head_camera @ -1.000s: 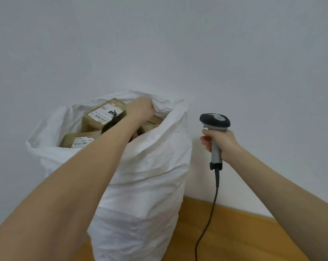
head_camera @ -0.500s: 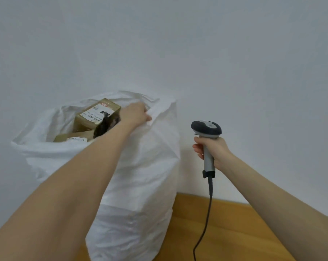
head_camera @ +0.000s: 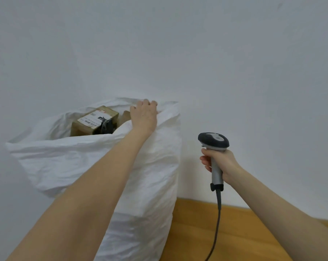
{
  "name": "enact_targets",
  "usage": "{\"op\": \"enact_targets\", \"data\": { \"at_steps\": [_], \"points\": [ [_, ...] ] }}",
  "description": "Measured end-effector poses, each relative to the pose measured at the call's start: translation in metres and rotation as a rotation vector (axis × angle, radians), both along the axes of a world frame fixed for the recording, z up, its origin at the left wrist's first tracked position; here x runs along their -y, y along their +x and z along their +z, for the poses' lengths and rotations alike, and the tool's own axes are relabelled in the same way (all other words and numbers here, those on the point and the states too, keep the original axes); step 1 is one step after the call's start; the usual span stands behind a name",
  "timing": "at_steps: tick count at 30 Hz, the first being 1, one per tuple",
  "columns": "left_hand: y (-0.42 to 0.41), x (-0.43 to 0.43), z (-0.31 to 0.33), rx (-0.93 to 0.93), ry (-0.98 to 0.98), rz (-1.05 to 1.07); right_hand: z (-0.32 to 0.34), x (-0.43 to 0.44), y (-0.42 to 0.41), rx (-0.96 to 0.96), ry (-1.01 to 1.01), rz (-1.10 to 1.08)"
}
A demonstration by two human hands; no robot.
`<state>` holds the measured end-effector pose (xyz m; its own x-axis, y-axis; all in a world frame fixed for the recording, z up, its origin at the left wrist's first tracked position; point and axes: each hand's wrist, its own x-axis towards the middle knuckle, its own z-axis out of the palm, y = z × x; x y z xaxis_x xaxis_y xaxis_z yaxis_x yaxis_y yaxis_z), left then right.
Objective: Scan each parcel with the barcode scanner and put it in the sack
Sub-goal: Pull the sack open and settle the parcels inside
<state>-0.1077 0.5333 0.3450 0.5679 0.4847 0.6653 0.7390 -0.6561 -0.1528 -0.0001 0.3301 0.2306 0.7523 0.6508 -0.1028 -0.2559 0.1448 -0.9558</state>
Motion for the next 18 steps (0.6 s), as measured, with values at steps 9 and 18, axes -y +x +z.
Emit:
{"op": "enact_targets", "data": {
  "at_steps": [9,18],
  "points": [
    [0.041,0.077,-0.083,-0.008,0.264,-0.598,-0.019,0.029,0.003,-0.026,-0.026,-0.112],
    [0.048,0.082,-0.188,-0.270,-0.251,-0.442,-0.061,0.078,0.006,-0.070,-0.160,-0.216]
  ]
}}
